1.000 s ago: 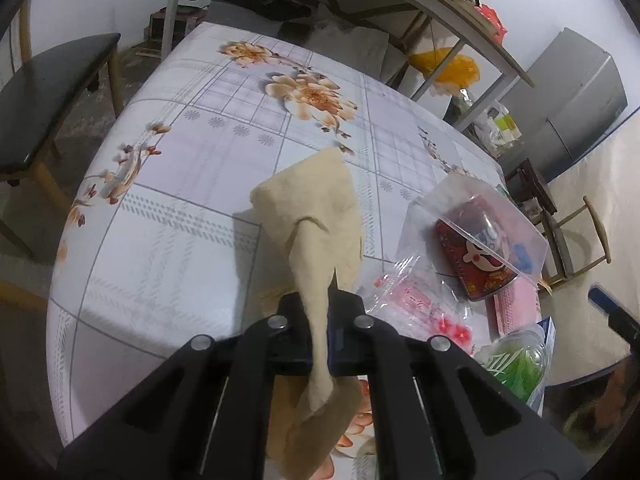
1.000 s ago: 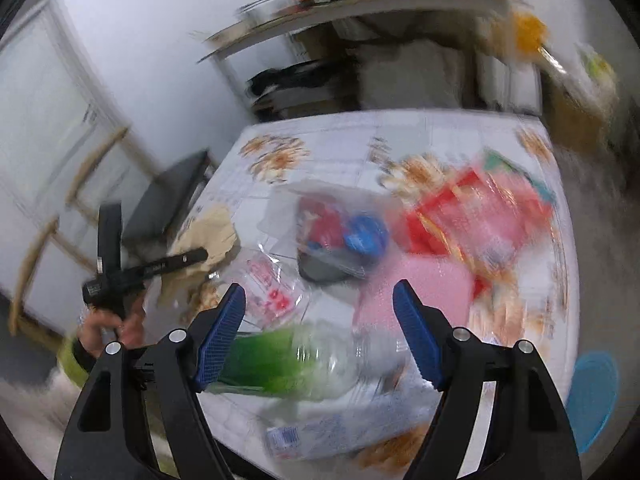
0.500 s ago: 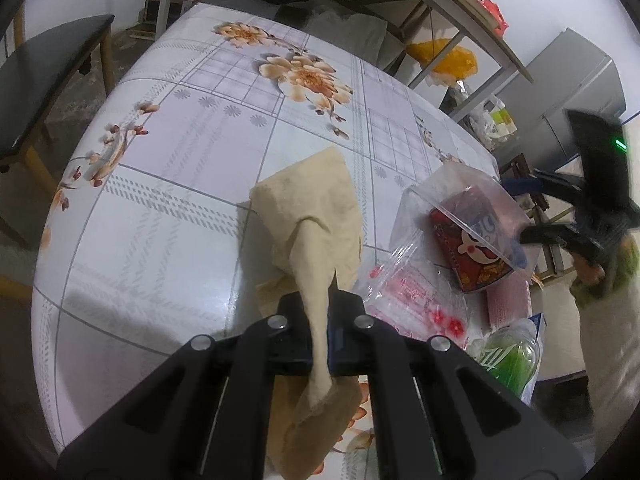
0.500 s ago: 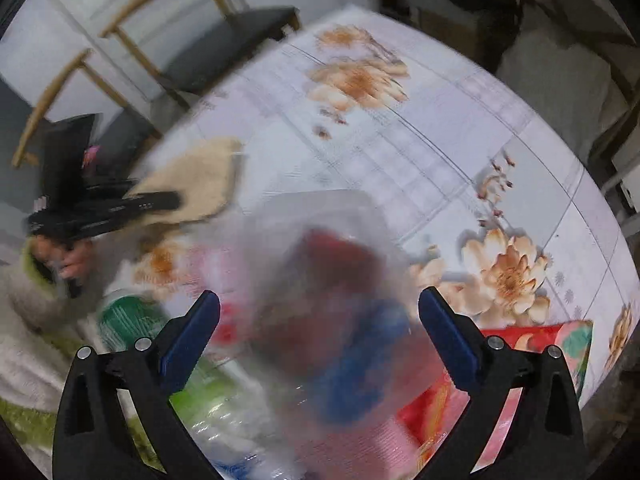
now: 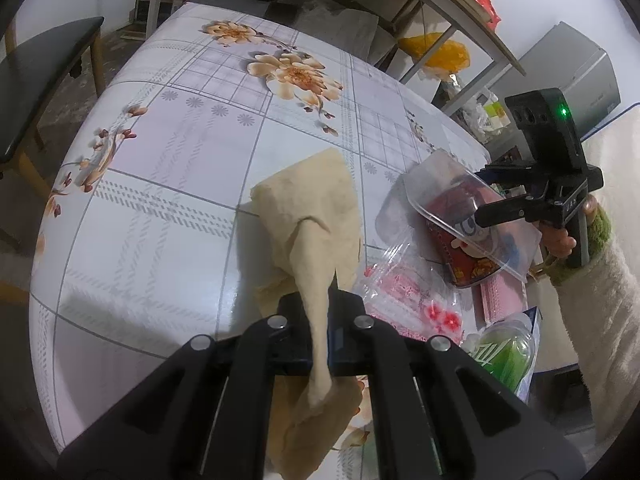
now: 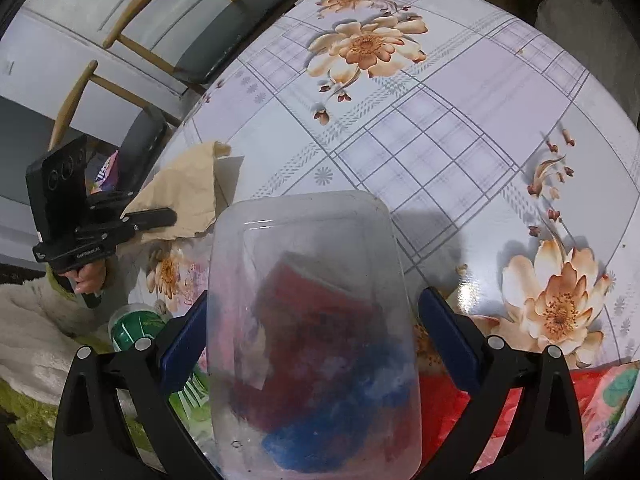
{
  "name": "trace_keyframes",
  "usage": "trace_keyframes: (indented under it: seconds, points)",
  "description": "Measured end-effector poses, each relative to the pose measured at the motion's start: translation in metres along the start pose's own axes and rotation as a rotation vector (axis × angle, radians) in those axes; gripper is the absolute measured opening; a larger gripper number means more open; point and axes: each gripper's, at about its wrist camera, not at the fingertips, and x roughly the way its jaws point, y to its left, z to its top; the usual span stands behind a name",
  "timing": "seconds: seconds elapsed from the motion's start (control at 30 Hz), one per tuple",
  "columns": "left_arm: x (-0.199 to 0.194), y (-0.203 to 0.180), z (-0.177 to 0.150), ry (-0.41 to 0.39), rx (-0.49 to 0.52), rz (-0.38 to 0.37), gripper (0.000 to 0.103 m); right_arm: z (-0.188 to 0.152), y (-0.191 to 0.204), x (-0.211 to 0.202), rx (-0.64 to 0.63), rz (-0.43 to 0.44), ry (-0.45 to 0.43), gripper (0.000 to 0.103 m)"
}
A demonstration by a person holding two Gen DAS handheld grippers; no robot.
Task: Collect trash
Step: 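Grasp the clear plastic container with the right tool, then carry the cloth and container with both tools to the blue wastebasket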
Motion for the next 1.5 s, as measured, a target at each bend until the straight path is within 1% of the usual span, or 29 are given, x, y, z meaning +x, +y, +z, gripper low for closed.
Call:
trace_keyframes:
  seconds: [0.07,0.1,0.13,0.37,0.5,0.57,0.67,0.77,0.87,0.93,0.97,1.03,1.1,1.13,1.2,1.23,1.3,1.37,1.4,1.43,1.47,1.5]
  points:
    - [-0.001,0.000,0.000,-0.004,-0.001,0.004,0.003,-0.001,0.000,-0.004,0.009,-0.009,-0.026,0.095]
    - [-0.001,0.000,0.000,-0.006,-0.002,0.005,0.003,-0.002,0.001,-0.008,0.018,-0.013,-0.046,0.092]
    - [-0.002,0.000,0.000,-0.008,-0.004,0.005,0.003,-0.004,0.001,-0.013,0.029,-0.016,-0.064,0.085]
    - [-0.011,-0.001,-0.002,-0.039,-0.020,-0.004,0.003,-0.020,0.014,-0.052,0.058,-0.106,-0.195,0.083]
    - [-0.024,-0.005,-0.002,-0.073,-0.021,-0.006,0.003,-0.035,0.025,-0.086,0.104,-0.161,-0.314,0.083]
    - [-0.035,-0.011,-0.002,-0.097,-0.014,-0.011,0.003,-0.046,0.031,-0.103,0.133,-0.171,-0.376,0.083]
    - [-0.056,-0.024,-0.001,-0.144,0.013,-0.028,0.003,-0.074,0.044,-0.135,0.198,-0.182,-0.497,0.083]
    - [-0.075,-0.043,0.002,-0.182,0.059,-0.051,0.003,-0.102,0.055,-0.157,0.258,-0.183,-0.589,0.083]
    - [-0.088,-0.071,0.006,-0.200,0.125,-0.081,0.003,-0.152,0.067,-0.183,0.353,-0.201,-0.697,0.083]
    - [-0.094,-0.096,0.007,-0.207,0.188,-0.108,0.003,-0.182,0.073,-0.193,0.404,-0.214,-0.750,0.083]
    - [-0.095,-0.108,0.007,-0.206,0.217,-0.122,0.003,-0.197,0.076,-0.197,0.432,-0.220,-0.773,0.083]
    - [-0.094,-0.137,0.008,-0.191,0.279,-0.158,0.003,-0.239,0.079,-0.203,0.511,-0.238,-0.825,0.083]
    - [-0.088,-0.162,0.006,-0.169,0.328,-0.189,0.003,-0.276,0.080,-0.202,0.593,-0.252,-0.854,0.083]
    - [-0.080,-0.183,0.003,-0.141,0.366,-0.211,0.003,-0.290,0.080,-0.201,0.627,-0.262,-0.862,0.083]
    - [-0.070,-0.209,-0.002,-0.103,0.415,-0.234,0.003,-0.330,0.076,-0.194,0.732,-0.283,-0.879,0.083]
    - [-0.060,-0.231,-0.007,-0.072,0.461,-0.252,0.003,-0.352,0.073,-0.189,0.789,-0.283,-0.889,0.083]
    - [-0.048,-0.259,-0.016,-0.034,0.516,-0.269,0.003,-0.387,0.066,-0.176,0.887,-0.272,-0.907,0.083]
    - [-0.030,-0.297,-0.027,0.027,0.582,-0.297,0.003,-0.422,0.061,-0.162,0.980,-0.255,-0.925,0.083]
    - [-0.022,-0.313,-0.033,0.056,0.608,-0.310,0.003,-0.448,0.056,-0.151,1.048,-0.241,-0.943,0.083]
    - [-0.010,-0.335,-0.041,0.100,0.641,-0.322,0.003,-0.467,0.053,-0.144,1.092,-0.231,-0.961,0.083]
    - [-0.001,-0.351,-0.046,0.131,0.661,-0.331,0.003,-0.479,0.053,-0.139,1.121,-0.226,-0.974,0.083]
    - [0.008,-0.366,-0.052,0.164,0.680,-0.340,0.003,-0.504,0.050,-0.130,1.186,-0.213,-1.004,0.083]
